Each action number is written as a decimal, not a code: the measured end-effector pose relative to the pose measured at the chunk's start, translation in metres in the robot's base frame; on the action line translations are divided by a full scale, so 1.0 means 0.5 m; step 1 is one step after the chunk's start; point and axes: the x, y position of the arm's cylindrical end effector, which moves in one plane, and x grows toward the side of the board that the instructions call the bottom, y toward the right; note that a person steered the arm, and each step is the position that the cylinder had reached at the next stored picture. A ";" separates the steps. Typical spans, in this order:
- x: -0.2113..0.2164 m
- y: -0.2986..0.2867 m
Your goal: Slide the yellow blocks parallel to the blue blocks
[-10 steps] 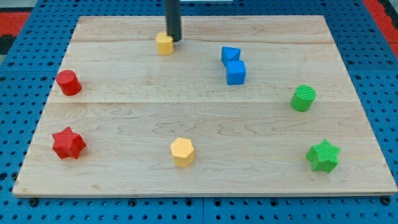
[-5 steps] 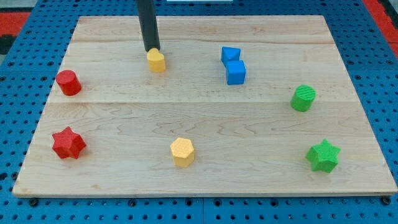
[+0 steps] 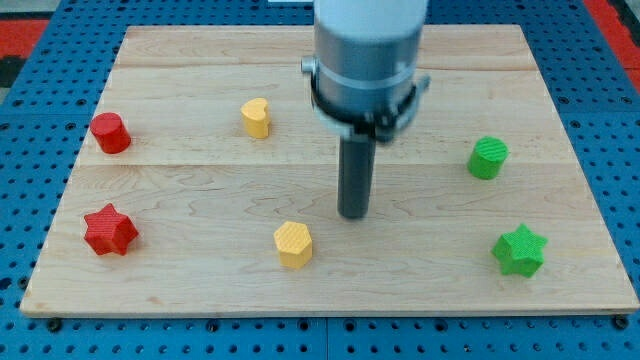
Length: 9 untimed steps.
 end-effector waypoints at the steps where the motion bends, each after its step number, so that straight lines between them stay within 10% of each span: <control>1: 0.097 -0.014; 2: 0.136 -0.170; 5: 0.112 0.006; 9: -0.199 -0.157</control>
